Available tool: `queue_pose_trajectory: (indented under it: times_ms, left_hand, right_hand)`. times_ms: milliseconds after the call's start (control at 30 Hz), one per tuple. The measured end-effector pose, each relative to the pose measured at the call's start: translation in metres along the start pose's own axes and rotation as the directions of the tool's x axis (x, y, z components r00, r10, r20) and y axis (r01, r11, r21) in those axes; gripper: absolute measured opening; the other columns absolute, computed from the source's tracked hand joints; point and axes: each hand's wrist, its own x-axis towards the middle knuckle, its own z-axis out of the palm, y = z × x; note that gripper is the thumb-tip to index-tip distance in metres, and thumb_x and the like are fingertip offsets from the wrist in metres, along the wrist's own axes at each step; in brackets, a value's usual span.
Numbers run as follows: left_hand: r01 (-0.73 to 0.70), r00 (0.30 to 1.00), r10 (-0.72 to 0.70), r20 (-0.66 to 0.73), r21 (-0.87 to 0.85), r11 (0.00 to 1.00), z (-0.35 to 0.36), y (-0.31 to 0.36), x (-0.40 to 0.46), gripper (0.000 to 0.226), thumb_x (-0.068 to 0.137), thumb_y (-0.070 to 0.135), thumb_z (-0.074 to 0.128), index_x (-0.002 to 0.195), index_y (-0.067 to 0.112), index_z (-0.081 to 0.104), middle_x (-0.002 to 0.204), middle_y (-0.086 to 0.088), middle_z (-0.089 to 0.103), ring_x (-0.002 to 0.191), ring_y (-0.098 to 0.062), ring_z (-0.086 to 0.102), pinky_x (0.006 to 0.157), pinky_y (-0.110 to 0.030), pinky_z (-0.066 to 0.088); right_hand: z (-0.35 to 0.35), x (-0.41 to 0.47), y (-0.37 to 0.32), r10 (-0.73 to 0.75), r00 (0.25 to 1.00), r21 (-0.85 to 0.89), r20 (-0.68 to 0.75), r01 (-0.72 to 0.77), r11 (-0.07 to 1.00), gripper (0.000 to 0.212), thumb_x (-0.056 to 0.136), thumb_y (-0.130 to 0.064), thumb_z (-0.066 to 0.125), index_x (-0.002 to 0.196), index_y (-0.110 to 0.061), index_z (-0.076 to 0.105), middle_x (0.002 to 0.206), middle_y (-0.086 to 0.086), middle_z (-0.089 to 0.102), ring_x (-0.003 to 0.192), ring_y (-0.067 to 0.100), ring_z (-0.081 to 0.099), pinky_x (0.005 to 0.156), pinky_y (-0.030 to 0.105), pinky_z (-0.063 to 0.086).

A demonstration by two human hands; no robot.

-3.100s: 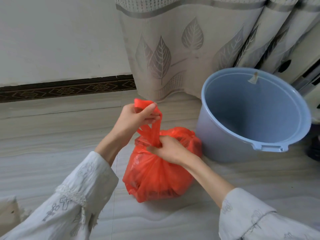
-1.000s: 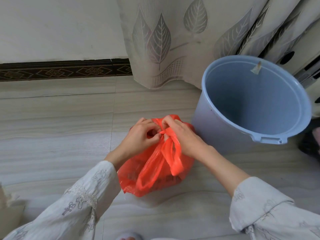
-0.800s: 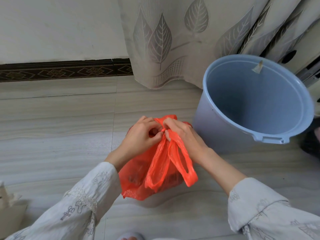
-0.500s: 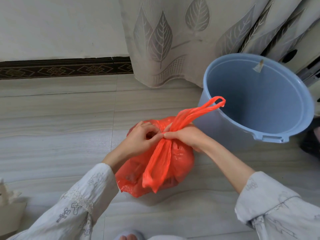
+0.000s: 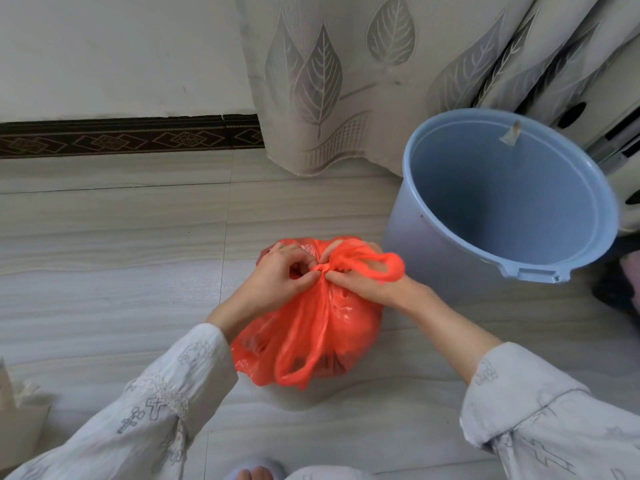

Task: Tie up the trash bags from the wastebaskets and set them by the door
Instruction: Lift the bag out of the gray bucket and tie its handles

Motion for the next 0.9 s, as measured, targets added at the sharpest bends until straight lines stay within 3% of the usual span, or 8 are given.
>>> queue_pose_trajectory:
  times_ms: [200,300,367,467,667,733,867,900]
  left_hand:
    - [-0.044,0.999,0.044,-0.004,-0.011,0.999,0.002,0.006,-0.003,0.006,0.080,0.015,0.064,0.075,0.011,0.064,0.073,0.009,0.054,0.078,-0.018,0.048,0.073,-0.025,0.036]
    - [-0.026,1.000,0.025,-0.016,-0.049,0.998,0.002,0.004,-0.006,0.009,0.081,0.016,0.065,0.072,0.016,0.062,0.074,0.009,0.055,0.078,-0.016,0.049,0.075,-0.026,0.037]
    - [-0.002,1.000,0.000,-0.025,-0.064,0.998,0.003,0.002,-0.009,0.008,0.081,0.017,0.065,0.073,0.014,0.064,0.074,0.010,0.055,0.082,-0.018,0.051,0.077,-0.028,0.040]
    - [0.026,0.998,-0.030,-0.046,-0.074,0.997,0.003,0.000,-0.010,0.007,0.080,0.017,0.065,0.076,0.012,0.066,0.074,0.008,0.056,0.083,-0.017,0.051,0.077,-0.027,0.039]
    - [0.002,1.000,-0.002,-0.008,-0.059,0.998,0.003,-0.001,-0.008,0.008,0.083,0.016,0.063,0.082,0.010,0.067,0.084,-0.004,0.064,0.086,-0.018,0.051,0.079,-0.028,0.040]
    - [-0.005,1.000,0.005,0.002,-0.036,0.999,0.004,0.000,-0.008,0.006,0.082,0.017,0.063,0.081,0.012,0.066,0.084,-0.001,0.063,0.086,-0.017,0.050,0.080,-0.027,0.039]
    - [-0.010,1.000,0.010,-0.010,-0.044,0.999,0.003,0.001,-0.007,0.005,0.082,0.016,0.063,0.078,0.013,0.065,0.082,0.003,0.059,0.087,-0.016,0.051,0.080,-0.027,0.039]
    - [-0.005,1.000,0.003,-0.022,-0.056,0.998,0.003,0.002,-0.007,0.006,0.082,0.016,0.063,0.077,0.013,0.065,0.080,0.004,0.058,0.086,-0.016,0.051,0.078,-0.026,0.039]
  right_hand:
    - [0.007,0.002,-0.009,-0.064,0.981,-0.088,-0.185,0.048,0.995,0.014,0.076,-0.010,0.064,0.089,-0.008,0.062,0.089,0.013,0.068,0.088,0.031,0.061,0.072,0.032,0.040]
    - [0.006,0.005,-0.007,0.127,0.987,0.237,-0.099,-0.101,0.966,0.015,0.073,-0.004,0.063,0.069,-0.018,0.065,0.072,-0.001,0.064,0.072,0.014,0.058,0.068,0.026,0.041]
    - [0.004,0.004,-0.005,0.250,0.968,0.483,0.027,-0.232,0.844,0.023,0.069,-0.001,0.062,0.065,-0.023,0.066,0.070,-0.004,0.063,0.073,0.010,0.057,0.074,0.026,0.045]
    - [0.003,0.003,0.002,0.227,0.960,0.644,0.166,-0.280,0.712,0.020,0.074,0.002,0.061,0.073,-0.017,0.070,0.077,0.003,0.066,0.077,0.015,0.058,0.081,0.028,0.046]
    - [0.004,0.005,0.003,0.265,0.952,0.542,0.154,-0.306,0.783,0.015,0.071,-0.018,0.072,0.063,-0.030,0.071,0.077,-0.008,0.069,0.084,0.012,0.064,0.094,0.038,0.049]
    - [0.006,0.006,0.006,0.253,0.964,0.382,0.086,-0.266,0.885,0.010,0.069,-0.028,0.069,0.063,-0.036,0.068,0.079,-0.011,0.068,0.088,0.013,0.064,0.092,0.037,0.050]
    - [0.012,0.000,0.006,-0.041,0.997,0.039,-0.060,0.043,0.998,0.015,0.079,-0.027,0.051,0.072,-0.015,0.057,0.072,-0.001,0.057,0.078,0.017,0.059,0.076,0.031,0.044]
    - [0.013,-0.002,0.006,-0.030,0.992,0.030,-0.121,0.034,0.999,0.017,0.080,-0.025,0.049,0.071,-0.011,0.052,0.069,0.003,0.054,0.079,0.019,0.058,0.071,0.030,0.041]
